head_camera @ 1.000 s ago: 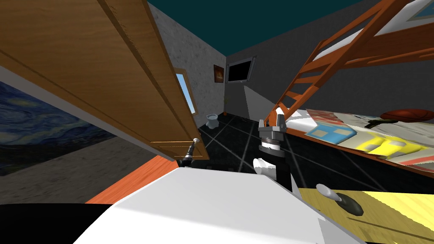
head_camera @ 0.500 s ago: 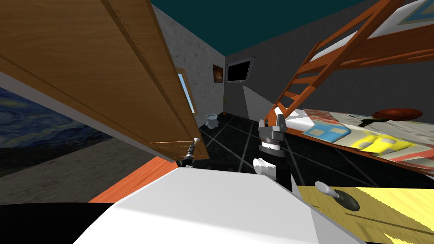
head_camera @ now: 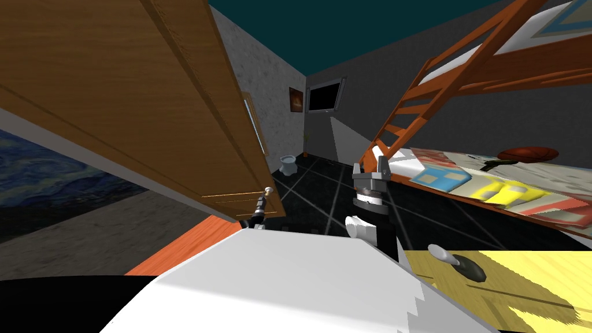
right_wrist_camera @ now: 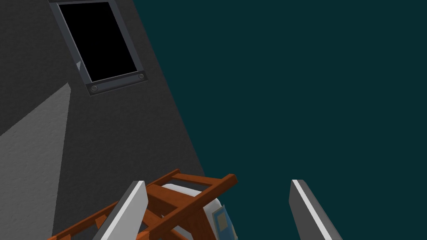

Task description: Push the door open

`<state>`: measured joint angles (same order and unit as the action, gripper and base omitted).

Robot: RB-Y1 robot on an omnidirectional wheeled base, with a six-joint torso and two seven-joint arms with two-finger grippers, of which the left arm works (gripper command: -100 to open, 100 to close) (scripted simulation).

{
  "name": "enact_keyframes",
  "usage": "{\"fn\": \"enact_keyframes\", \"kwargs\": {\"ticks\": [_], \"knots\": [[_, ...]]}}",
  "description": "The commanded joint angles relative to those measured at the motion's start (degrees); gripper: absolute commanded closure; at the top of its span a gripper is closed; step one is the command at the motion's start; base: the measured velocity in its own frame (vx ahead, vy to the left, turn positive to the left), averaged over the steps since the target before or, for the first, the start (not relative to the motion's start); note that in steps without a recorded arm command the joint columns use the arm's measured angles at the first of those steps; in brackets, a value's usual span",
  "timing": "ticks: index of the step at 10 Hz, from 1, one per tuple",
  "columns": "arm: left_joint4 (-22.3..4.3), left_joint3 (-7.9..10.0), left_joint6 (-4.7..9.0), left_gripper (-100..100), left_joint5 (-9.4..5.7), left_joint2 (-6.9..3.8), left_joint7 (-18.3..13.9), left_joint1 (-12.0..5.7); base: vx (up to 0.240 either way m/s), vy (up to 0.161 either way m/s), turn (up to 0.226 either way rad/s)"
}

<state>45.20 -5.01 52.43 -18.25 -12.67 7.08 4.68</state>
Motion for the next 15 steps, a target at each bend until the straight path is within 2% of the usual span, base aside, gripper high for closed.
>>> {"fn": "enact_keyframes", "kwargs": {"ticks": [1,2,3,4,5,6,7,9,10,13,14,15], "knots": [[0.0,0.15,0.1,100,-1.01,0.36,-2.9,-0.71,-0.002,0.018,-0.032],[-0.2,0.17,0.0,100,-1.85,0.75,-4.3,-1.16,-0.006,0.026,-0.054],[-0.2,0.17,0.0,100,-1.85,0.75,-5.3,-1.16,-0.001,0.023,-0.03],[-0.5,0.2,-0.11,100,-2.7,1.15,-7.3,-1.61,-0.001,0.024,-0.037],[-0.5,0.2,-0.11,100,-2.7,1.15,-7.7,-1.61,0.0,0.02,-0.024],[-0.7,0.23,-0.21,100,-3.54,1.54,-10.0,-2.06,0.001,0.022,-0.047],[-0.7,0.23,-0.21,100,-3.54,1.54,-10.1,-2.06,0.001,0.019,-0.027],[-1.2,0.28,-0.41,100,-5.23,2.33,-13.9,-2.96,-0.003,0.027,-0.048],[-1.2,0.28,-0.41,100,-5.23,2.33,-14.8,-2.96,-0.001,0.025,-0.033],[-1.7,0.33,-0.61,100,-6.86,3.11,-19.2,-3.84,-0.001,0.017,-0.03],[-1.7,0.33,-0.61,100,-6.86,3.11,-19.6,-3.84,0.0,0.016,-0.02],[-1.9,0.36,-0.71,100,-7.68,3.5,-21.9,-4.28,-0.001,0.019,-0.038]]}}
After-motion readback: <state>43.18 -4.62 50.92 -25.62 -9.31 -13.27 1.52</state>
